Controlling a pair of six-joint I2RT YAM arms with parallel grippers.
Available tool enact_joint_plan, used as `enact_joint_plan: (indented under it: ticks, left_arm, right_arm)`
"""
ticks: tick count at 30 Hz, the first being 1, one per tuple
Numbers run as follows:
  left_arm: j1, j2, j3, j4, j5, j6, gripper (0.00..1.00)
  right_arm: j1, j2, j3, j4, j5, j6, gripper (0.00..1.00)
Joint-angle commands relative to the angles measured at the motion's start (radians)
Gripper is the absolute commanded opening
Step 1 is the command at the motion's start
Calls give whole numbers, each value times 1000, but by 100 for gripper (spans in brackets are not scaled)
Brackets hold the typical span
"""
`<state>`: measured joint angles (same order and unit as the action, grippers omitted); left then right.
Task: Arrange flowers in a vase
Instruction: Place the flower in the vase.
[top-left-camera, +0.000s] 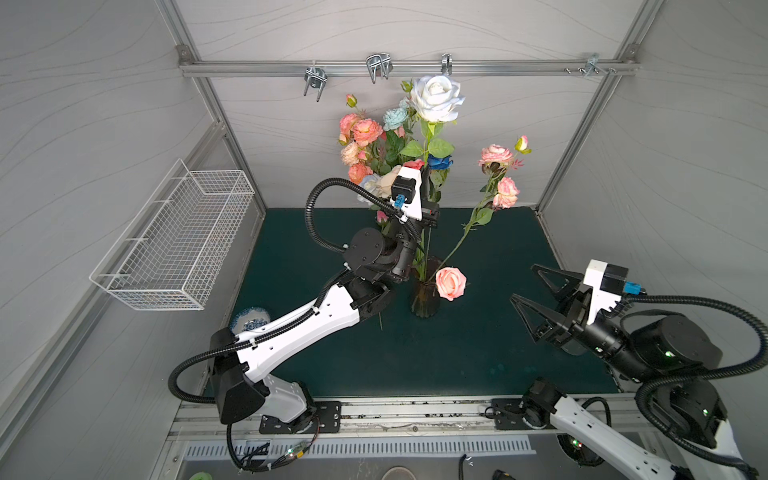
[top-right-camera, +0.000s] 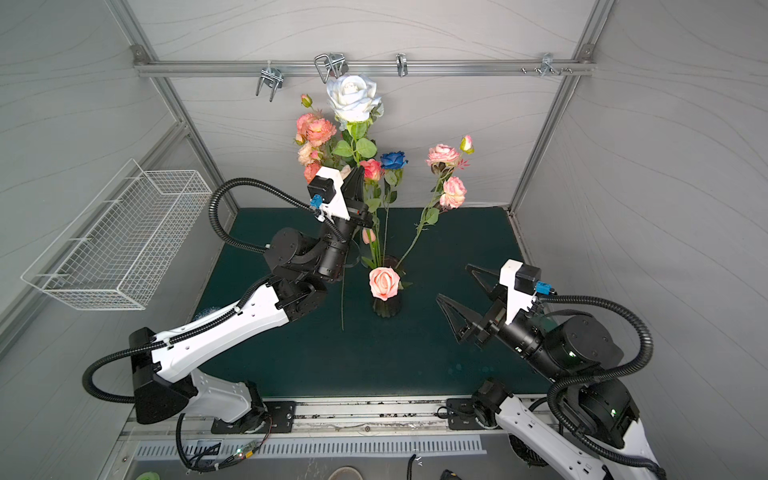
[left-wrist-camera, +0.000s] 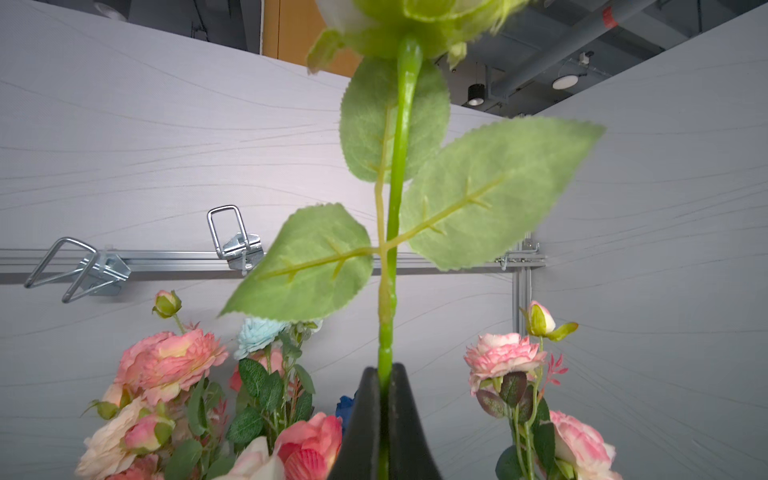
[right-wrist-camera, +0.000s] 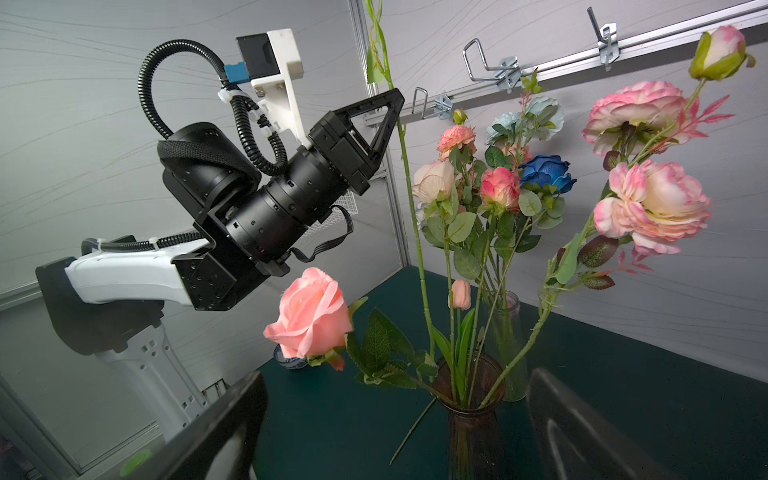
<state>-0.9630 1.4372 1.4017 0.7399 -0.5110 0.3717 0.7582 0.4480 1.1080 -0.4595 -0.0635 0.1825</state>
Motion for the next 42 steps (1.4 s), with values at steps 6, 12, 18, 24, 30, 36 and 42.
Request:
enact_joint_plan:
  ticks: [6, 12, 18, 24, 30, 36, 42]
  left_arm:
    - [25, 79, 55, 64, 45, -31, 0]
    - [26, 65, -88, 69, -6, -77, 0]
    - [24, 37, -234, 44, -78, -141, 0]
    - [21, 10, -294, -45, -143, -206, 14]
    - [2, -51, -314, -98, -177, -224, 41]
    - [-33, -173, -318, -212, -226, -273, 48]
    - [-37, -419, -450, -485, -316, -481, 41]
  right_arm:
    - [5, 8, 22, -28, 28, -49, 99]
    - [5, -3, -4, -18, 35, -46, 99]
    - [6, -9, -26, -4, 38, -33, 99]
    - [6, -22, -44, 5, 39, -14, 99]
    - [5, -38, -63, 7, 38, 6, 99]
    - [4, -53, -69, 13, 40, 20, 99]
    - [6, -79, -82, 19, 47, 25, 99]
